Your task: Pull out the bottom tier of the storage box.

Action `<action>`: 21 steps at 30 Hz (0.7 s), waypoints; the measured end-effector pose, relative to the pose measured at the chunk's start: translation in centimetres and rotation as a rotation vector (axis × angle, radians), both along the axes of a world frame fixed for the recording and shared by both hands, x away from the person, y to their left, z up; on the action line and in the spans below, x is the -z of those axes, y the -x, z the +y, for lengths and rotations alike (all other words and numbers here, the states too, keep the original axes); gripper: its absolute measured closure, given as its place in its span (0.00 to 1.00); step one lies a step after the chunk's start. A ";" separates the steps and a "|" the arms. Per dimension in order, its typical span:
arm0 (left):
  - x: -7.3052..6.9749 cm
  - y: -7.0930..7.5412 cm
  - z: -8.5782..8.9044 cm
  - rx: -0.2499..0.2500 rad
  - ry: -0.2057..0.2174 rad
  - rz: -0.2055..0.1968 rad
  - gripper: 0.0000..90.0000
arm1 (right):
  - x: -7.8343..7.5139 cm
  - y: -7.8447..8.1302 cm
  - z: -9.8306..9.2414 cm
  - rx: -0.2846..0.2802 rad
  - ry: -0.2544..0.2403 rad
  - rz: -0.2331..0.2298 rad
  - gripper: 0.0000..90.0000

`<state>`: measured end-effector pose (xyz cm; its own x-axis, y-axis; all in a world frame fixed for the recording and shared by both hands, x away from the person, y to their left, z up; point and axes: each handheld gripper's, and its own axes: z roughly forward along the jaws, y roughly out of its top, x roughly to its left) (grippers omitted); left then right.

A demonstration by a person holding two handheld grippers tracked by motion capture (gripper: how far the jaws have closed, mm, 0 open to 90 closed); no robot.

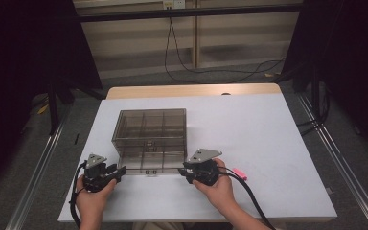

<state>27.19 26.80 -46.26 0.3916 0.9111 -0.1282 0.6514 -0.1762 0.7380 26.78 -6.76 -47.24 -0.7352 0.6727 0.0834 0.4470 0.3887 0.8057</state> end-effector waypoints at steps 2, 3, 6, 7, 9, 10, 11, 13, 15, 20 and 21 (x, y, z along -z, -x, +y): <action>0.0 0.0 -0.1 -0.006 0.004 -0.002 0.64 | 0.0 0.1 0.0 0.000 0.004 -0.001 0.77; 0.0 0.1 0.0 -0.002 0.006 0.000 0.64 | 0.0 0.1 0.0 0.000 0.004 -0.001 0.77; 0.0 0.1 -0.1 -0.006 0.015 -0.001 0.64 | 0.0 0.0 0.0 -0.002 0.001 -0.002 0.77; 0.0 0.2 0.0 -0.003 0.010 0.000 0.64 | 0.0 0.0 -0.1 -0.003 0.001 -0.002 0.77; 0.0 0.2 0.0 0.000 0.009 -0.001 0.64 | 0.0 0.1 -0.1 -0.004 0.000 0.001 0.77; 0.0 0.3 0.0 -0.001 0.011 0.001 0.64 | 0.0 0.1 -0.1 -0.004 0.001 0.001 0.77; 0.0 0.3 0.0 0.001 0.008 0.001 0.64 | 0.0 0.1 -0.1 -0.006 0.001 0.001 0.77; 0.0 0.4 0.0 0.000 0.014 0.001 0.64 | 0.0 0.2 -0.1 -0.007 0.003 0.002 0.77; 0.0 0.5 0.0 0.000 0.012 0.002 0.64 | 0.0 0.2 -0.2 -0.008 -0.001 0.006 0.77; 0.0 0.6 0.0 0.003 0.007 0.001 0.64 | 0.0 0.3 -0.2 -0.010 0.000 0.006 0.77; 0.0 0.6 0.0 0.003 0.006 0.001 0.64 | -0.1 0.3 -0.2 -0.009 0.000 0.006 0.77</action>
<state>26.54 26.80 -46.24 0.3947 0.9090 -0.1338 0.6513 -0.1740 0.7386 26.44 -6.96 -47.18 -0.7406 0.6662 0.0877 0.4483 0.3926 0.8031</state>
